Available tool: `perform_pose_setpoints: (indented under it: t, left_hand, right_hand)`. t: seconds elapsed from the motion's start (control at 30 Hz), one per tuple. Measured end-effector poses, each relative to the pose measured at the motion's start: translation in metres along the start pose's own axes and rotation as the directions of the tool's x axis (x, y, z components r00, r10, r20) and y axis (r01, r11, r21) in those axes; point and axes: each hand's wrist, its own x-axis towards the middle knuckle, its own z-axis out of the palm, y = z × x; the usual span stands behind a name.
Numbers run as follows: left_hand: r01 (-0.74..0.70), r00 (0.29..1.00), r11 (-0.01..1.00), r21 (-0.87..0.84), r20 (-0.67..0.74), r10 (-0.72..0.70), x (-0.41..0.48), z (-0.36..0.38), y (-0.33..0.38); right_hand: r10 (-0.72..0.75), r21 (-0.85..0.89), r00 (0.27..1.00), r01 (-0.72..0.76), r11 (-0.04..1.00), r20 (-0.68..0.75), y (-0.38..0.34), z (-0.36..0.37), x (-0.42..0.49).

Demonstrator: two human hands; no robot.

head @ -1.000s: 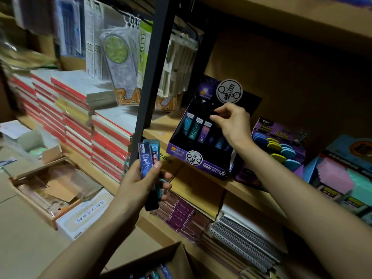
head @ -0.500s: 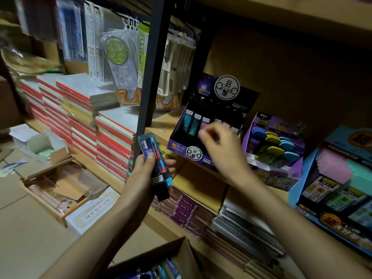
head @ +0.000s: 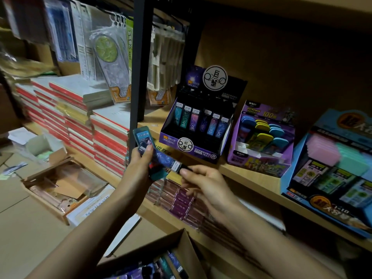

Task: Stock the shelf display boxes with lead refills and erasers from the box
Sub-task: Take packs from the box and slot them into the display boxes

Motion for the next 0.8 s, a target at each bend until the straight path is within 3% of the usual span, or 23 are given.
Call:
perform_pose_setpoints:
  t: [0.13,0.23,0.37,0.47,0.63,0.7,0.8]
  left_hand:
    - [0.011,0.999,0.998,0.068,0.032,-0.013,0.002,-0.007,-0.001]
    - [0.012,1.000,0.998,0.062,-0.001,-0.012,0.003,-0.007,0.002]
    - [0.043,0.997,0.995,0.095,-0.073,-0.036,0.002,-0.008,0.005]
    - [0.048,0.998,0.987,0.152,-0.051,-0.041,0.000,-0.012,0.005]
    - [-0.069,0.996,0.961,0.266,0.065,0.053,-0.005,-0.020,0.008]
    - [-0.099,0.995,0.957,0.273,0.049,0.089,-0.007,-0.021,0.011]
    - [-0.117,0.993,0.946,0.301,0.045,0.109,-0.008,-0.023,0.014]
  right_hand:
    - [-0.108,0.006,0.984,0.110,0.994,-0.145,-0.025,-0.030,0.010]
    - [-0.264,0.022,0.936,0.276,0.961,-0.233,-0.053,-0.052,0.024]
    - [-0.483,-0.330,0.817,0.383,0.863,-0.315,-0.087,-0.064,0.052]
    - [-0.605,-0.548,0.746,0.395,0.738,-0.277,-0.107,-0.066,0.072]
    - [-0.671,-0.823,0.732,0.307,0.479,-0.117,-0.117,-0.065,0.091]
    - [-0.670,-0.843,0.740,0.320,0.432,-0.062,-0.119,-0.062,0.094]
    - [-0.618,-0.835,0.786,0.321,0.447,-0.028,-0.124,-0.059,0.099]
